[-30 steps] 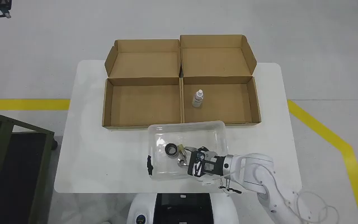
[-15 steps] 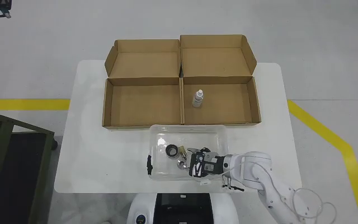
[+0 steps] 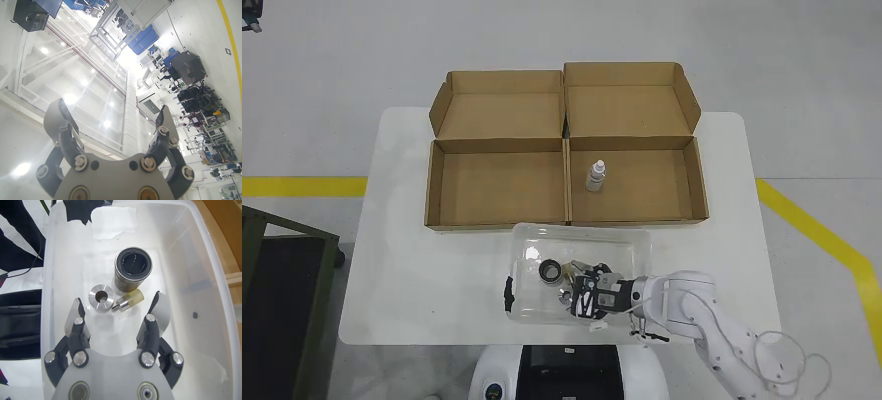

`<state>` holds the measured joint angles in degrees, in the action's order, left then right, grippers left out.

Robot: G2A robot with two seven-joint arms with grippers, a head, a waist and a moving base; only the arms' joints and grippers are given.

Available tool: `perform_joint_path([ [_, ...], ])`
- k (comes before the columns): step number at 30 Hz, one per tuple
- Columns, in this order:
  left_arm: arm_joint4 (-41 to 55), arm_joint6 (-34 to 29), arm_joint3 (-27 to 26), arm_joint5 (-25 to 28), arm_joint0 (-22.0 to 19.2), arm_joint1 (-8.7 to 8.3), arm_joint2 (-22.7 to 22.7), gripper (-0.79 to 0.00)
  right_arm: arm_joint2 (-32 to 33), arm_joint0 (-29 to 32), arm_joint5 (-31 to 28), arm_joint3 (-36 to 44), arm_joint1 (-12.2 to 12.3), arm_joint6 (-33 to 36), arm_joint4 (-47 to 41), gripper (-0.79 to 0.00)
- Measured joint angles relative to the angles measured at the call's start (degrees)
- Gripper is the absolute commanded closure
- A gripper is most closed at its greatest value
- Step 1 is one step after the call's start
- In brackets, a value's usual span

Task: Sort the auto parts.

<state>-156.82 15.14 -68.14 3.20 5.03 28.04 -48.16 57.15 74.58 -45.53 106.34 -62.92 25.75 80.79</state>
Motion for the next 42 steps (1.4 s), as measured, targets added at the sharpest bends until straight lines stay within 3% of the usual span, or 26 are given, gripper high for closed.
perform_joint_path([
  [7,0.0,0.0,0.0,0.0,0.0,0.00,0.0,-0.785,-2.6,-2.1,1.0,-1.7,-0.6,2.0,-1.0,-0.526],
  [11,0.0,0.0,0.0,0.0,0.0,0.00,0.0,-0.785,-3.5,-2.9,2.7,-2.4,-0.9,2.0,-1.3,-0.403],
  [16,0.0,0.0,0.0,0.0,0.0,0.00,0.0,-0.785,-2.7,-3.5,5.2,-2.8,-0.9,1.8,-1.2,-0.388],
  [25,0.0,0.0,0.0,0.0,0.0,0.00,0.0,-0.785,-0.7,-3.2,4.7,-2.5,-0.4,1.4,-1.4,-0.406],
  [32,0.0,0.0,0.0,0.0,0.0,0.00,0.0,-0.785,-2.7,-3.5,5.2,-2.7,-0.8,0.6,-1.0,-0.594],
  [42,0.0,0.0,0.0,0.0,0.0,0.00,0.0,-0.785,-3.6,-4.6,8.1,-3.6,-1.1,-1.1,1.6,-0.548],
])
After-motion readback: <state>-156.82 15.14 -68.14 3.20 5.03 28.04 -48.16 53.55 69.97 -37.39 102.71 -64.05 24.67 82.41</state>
